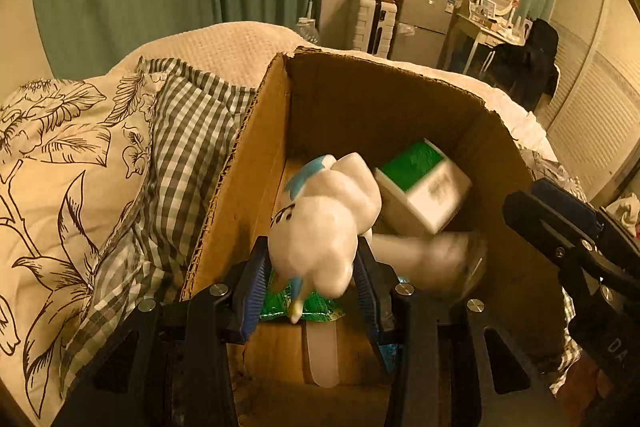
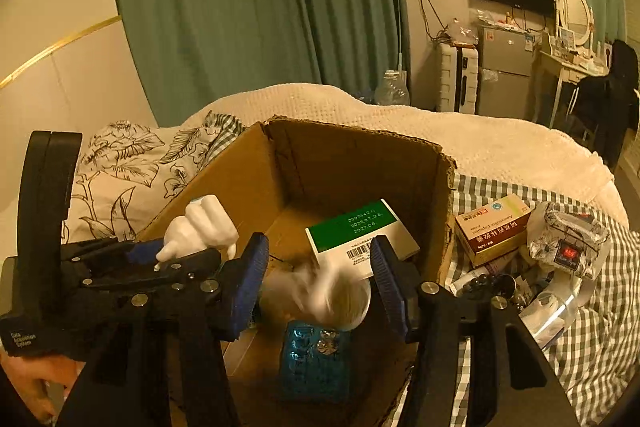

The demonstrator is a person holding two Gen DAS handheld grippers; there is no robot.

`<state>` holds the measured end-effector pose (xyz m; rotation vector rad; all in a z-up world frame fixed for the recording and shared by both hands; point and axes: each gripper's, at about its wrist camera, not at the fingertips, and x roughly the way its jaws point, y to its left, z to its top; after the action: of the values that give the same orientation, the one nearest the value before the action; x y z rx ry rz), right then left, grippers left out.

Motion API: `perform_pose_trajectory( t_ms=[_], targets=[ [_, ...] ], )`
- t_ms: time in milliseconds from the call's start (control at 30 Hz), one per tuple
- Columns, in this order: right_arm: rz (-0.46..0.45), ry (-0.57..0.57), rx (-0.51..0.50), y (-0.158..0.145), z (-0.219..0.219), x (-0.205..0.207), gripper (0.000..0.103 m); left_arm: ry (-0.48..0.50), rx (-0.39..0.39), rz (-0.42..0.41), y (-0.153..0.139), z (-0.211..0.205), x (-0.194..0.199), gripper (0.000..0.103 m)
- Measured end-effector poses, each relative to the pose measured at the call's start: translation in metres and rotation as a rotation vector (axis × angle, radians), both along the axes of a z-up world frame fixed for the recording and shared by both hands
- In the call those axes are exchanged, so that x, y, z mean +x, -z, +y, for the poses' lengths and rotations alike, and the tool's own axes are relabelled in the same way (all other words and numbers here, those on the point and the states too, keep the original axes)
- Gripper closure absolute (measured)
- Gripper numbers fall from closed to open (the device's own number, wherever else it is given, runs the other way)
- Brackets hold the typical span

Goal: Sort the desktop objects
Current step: 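Carry the figurine and white cup over the cardboard box and release both, then withdraw both tools from the cardboard box back toward the item pile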

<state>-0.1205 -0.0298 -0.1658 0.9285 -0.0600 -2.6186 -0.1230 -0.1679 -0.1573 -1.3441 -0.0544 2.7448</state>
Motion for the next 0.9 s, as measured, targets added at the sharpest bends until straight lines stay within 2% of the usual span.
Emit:
perform_pose_trajectory(
  t_ms=[100,167,533,633,800,867,900],
  targets=[
    [0.003,0.004,-0.018,-0.005,0.005,0.002,0.04,-0.003,-0.001,0.011,-0.009,0.003,0.005,0.053],
    [0.012,0.008,-0.031,-0.012,0.008,0.007,0.04,0.002,-0.011,0.029,-0.018,0.007,0.009,0.05],
    [0.091,0.029,-0.07,-0.065,0.03,0.044,0.04,0.012,-0.027,0.134,-0.079,0.024,0.044,0.049],
    [0.122,0.033,-0.079,-0.081,0.037,0.058,0.038,0.02,-0.027,0.17,-0.097,0.031,0.055,0.046],
    [0.171,0.053,-0.09,-0.107,0.059,0.083,0.034,0.02,-0.012,0.209,-0.122,0.046,0.072,0.031],
    [0.188,0.065,-0.085,-0.116,0.069,0.093,0.029,0.022,0.004,0.229,-0.131,0.053,0.078,0.03],
    [0.196,0.076,-0.083,-0.119,0.073,0.097,0.028,0.021,0.008,0.24,-0.135,0.055,0.082,0.025]
  ],
)
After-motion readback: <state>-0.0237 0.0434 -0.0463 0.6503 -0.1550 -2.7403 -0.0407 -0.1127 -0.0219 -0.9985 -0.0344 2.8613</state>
